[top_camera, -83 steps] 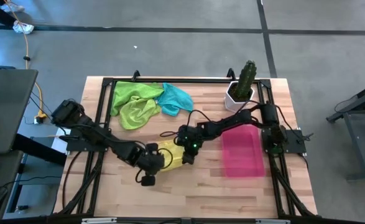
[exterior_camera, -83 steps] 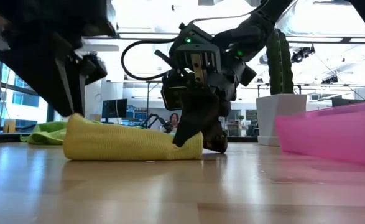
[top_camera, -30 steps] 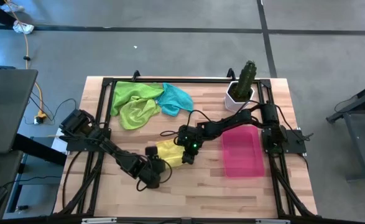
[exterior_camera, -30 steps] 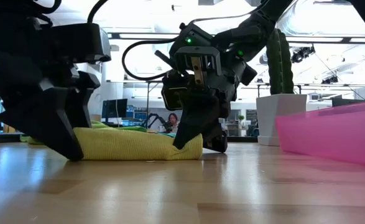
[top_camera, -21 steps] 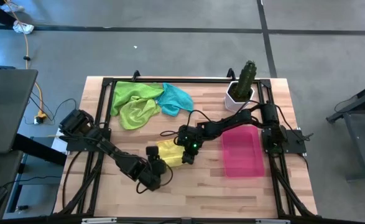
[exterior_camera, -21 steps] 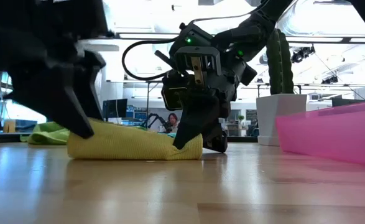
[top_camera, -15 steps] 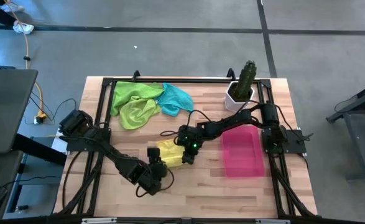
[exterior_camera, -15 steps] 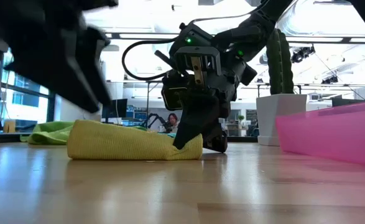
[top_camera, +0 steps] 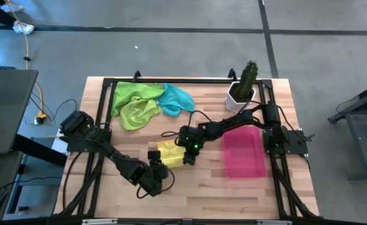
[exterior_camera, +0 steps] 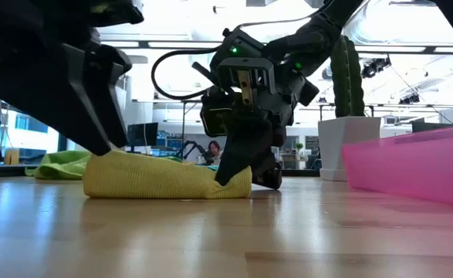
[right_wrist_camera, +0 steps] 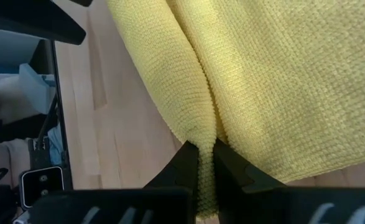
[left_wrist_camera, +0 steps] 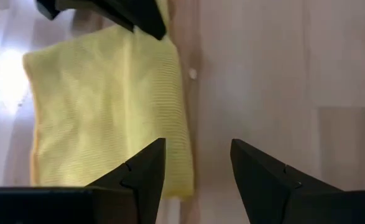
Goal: Roll microfiber towels into tight, uniform cylinder then place into a basket
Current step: Roll the yellow microfiber towel
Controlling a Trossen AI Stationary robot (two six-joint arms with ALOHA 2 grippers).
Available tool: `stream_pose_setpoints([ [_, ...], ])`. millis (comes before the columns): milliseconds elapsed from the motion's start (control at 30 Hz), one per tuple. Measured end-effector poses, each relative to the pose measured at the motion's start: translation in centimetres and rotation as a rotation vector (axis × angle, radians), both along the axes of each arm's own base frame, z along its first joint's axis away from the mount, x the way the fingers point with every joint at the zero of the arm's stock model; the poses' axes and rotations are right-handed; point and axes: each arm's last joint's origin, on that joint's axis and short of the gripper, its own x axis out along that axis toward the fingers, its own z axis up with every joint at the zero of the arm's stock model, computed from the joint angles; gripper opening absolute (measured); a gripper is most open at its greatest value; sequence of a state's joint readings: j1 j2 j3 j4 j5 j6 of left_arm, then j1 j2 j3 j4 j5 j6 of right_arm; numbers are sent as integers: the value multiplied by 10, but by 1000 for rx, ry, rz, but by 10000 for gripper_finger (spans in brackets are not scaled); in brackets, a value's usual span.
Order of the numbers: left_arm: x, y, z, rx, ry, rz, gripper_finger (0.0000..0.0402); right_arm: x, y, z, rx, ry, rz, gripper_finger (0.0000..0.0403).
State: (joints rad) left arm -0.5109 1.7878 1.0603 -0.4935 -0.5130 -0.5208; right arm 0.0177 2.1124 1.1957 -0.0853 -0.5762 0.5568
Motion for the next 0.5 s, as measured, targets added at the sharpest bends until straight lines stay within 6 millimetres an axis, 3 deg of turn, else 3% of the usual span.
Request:
stream_pose_setpoints([
  [167,1,0,-2,1,2,2,170,0,0,0,0,0,0,12],
  [500,8,9,-32,93,109,-13,170,0,0,0,0,0,0,12],
])
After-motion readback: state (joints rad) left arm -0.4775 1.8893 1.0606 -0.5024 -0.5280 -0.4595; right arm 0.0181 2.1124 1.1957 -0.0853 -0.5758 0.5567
